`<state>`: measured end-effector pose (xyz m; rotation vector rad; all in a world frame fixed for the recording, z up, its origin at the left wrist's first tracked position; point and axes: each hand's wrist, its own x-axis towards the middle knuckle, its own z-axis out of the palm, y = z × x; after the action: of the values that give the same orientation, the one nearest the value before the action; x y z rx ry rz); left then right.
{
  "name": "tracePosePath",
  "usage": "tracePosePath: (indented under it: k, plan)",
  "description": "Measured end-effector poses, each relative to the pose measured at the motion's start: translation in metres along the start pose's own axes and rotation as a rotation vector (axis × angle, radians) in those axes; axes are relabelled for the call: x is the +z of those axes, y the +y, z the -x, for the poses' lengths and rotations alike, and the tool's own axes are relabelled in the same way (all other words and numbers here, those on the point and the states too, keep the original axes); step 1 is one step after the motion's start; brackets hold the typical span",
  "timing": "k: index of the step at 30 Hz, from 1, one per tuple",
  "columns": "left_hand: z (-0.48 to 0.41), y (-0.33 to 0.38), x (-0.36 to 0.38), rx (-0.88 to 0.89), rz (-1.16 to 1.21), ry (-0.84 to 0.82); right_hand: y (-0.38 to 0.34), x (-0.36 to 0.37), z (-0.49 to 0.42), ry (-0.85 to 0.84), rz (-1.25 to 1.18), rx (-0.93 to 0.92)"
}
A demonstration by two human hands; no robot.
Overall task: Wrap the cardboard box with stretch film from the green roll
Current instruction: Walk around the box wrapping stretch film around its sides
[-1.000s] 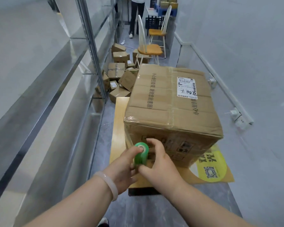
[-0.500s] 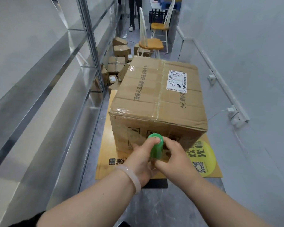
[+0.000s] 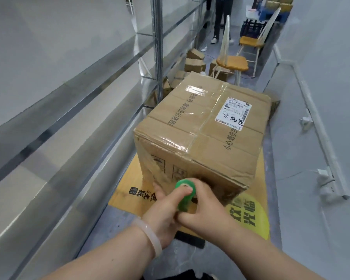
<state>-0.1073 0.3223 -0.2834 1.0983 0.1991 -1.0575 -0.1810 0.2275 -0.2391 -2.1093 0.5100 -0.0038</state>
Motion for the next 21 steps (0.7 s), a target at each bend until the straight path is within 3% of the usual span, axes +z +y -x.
tracePosePath:
  k: [4,8,12,21]
  plan:
    - [0.013,-0.018,0.026,0.123,0.12,0.115,0.015,-0.025,0.008,-0.183,-0.117,-0.052]
    - [0.024,-0.039,0.049,0.162,0.199,0.218,0.032,-0.049,0.022,-0.273,-0.008,-0.162]
    - [0.036,-0.056,0.071,0.168,0.198,0.277,0.049,-0.063,0.039,-0.266,0.042,-0.207]
    - [0.04,-0.078,0.108,0.2,0.183,0.261,0.07,-0.088,0.061,-0.129,-0.122,-0.171]
